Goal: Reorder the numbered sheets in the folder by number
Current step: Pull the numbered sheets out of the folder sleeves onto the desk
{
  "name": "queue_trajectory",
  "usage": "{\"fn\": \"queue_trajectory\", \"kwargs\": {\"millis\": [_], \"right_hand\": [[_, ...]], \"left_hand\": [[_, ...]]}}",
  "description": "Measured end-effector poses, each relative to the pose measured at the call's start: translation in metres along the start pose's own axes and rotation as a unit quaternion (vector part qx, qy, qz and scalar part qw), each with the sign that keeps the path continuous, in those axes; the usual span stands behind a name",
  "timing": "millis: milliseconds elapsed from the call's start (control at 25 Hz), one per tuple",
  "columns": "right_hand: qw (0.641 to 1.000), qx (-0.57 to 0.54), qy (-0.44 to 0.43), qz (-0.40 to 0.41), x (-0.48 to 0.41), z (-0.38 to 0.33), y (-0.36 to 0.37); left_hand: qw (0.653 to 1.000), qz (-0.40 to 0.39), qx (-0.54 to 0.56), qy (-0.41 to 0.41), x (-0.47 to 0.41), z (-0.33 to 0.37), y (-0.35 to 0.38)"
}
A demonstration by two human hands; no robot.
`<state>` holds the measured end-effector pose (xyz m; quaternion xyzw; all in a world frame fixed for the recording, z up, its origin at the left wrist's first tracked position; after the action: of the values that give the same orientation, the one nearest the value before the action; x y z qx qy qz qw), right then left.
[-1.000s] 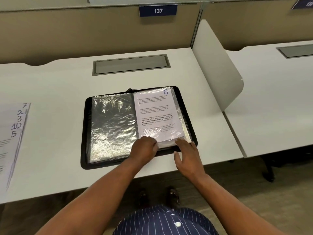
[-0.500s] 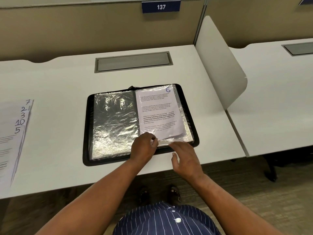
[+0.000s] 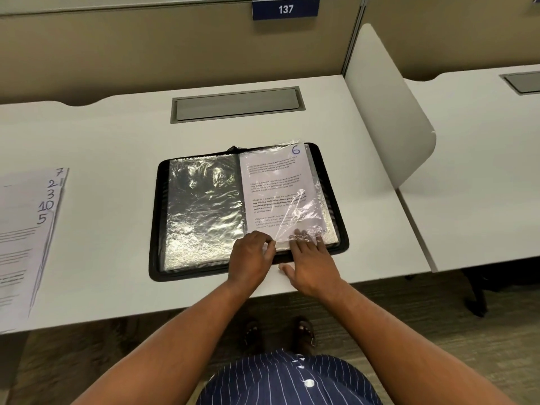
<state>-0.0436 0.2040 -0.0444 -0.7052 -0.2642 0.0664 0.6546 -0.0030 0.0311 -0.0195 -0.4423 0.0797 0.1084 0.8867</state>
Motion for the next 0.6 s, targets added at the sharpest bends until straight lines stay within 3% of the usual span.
{"fn": "queue_trajectory", "kwargs": {"millis": [120,320,440,520,600], "right_hand": [[0.999,0.017,-0.026,0.022,0.024,0.007,0.014],[0.999,-0.005,-0.039,0.022,0.063,0.013,0.021],[0.993,-0.11,-0.001,0.037,0.074,0.017,0.013],[0.953,-0.271,0.107,0.089,0.076,0.025,-0.001],[0.882,-0.401,0.228,0.096,0.07,0.036,-0.015]], "left_hand": [[0.999,-0.039,-0.022,-0.018,0.01,-0.006,0.006],[0.98,-0.117,-0.089,-0.134,0.032,-0.016,0.016],[0.969,-0.125,-0.084,-0.194,0.039,-0.017,0.014],[0.964,-0.129,-0.074,-0.221,0.043,-0.018,0.013],[0.959,-0.134,-0.07,-0.238,0.047,-0.017,0.011]]}}
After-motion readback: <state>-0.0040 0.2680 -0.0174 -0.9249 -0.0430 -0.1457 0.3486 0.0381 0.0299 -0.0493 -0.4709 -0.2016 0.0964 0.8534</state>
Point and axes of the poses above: each hand's wrist, its own x-axis away from the middle knuckle, its own y-axis out of the palm, z = x × y, the point moved 1 cm from there along -x, towards the middle knuckle, and after that the axes turned 8 degrees about y, right-handed, at the moved point
